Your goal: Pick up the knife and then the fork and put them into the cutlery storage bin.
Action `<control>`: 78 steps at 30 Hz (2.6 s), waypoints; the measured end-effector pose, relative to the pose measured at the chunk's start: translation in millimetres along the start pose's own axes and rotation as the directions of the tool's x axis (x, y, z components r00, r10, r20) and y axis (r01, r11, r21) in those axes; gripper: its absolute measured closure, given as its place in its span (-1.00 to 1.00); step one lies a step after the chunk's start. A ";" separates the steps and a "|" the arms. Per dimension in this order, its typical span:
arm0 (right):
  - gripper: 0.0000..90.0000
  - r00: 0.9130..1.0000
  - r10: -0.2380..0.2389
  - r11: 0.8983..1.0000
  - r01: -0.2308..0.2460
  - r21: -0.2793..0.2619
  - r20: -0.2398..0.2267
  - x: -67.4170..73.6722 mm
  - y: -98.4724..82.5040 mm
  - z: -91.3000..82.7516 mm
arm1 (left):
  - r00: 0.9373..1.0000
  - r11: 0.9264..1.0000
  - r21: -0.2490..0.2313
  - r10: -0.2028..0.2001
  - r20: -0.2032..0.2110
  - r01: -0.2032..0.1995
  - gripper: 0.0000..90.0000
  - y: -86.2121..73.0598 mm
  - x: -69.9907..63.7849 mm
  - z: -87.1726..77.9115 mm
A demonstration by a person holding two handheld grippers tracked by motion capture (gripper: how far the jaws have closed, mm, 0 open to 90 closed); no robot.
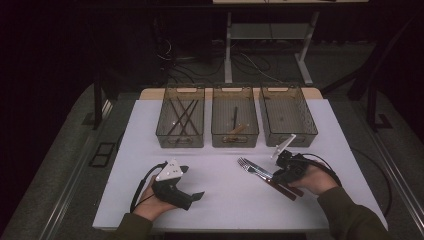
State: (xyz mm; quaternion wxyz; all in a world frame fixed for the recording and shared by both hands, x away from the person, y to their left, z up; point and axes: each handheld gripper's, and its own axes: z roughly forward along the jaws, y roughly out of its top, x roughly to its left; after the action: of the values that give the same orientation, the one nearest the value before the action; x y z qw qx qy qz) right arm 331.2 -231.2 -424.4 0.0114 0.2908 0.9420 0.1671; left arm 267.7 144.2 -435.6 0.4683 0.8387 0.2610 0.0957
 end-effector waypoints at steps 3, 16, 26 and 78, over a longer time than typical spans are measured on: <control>0.65 1.000 -0.003 0.996 0.004 0.091 -0.010 -1.2 12.8 1.6 | 1.000 1.000 0.000 0.001 0.002 -0.001 -1.00 0.1 0.2 0.1; 0.71 1.000 0.003 0.964 -0.001 0.267 -0.005 -2.7 36.9 7.0 | 1.000 1.000 0.005 0.008 0.002 -0.009 -1.00 0.2 0.4 -1.1; 0.71 1.000 0.009 0.976 -0.006 0.216 -0.014 -2.7 32.0 3.6 | 1.000 1.000 0.004 0.008 0.003 -0.008 -1.00 0.4 0.6 -1.4; 0.71 0.980 0.200 0.864 -0.178 -0.472 -0.004 -31.6 -16.1 -57.2 | 1.000 1.000 0.004 -0.012 0.014 0.012 -1.00 -6.8 16.3 -7.9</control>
State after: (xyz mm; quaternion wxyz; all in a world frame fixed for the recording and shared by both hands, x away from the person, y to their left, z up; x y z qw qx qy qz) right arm 341.9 -278.7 -378.0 0.0862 0.3739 0.8399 0.3838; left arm 275.9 161.5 -438.4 0.4693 0.8386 0.2628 0.0866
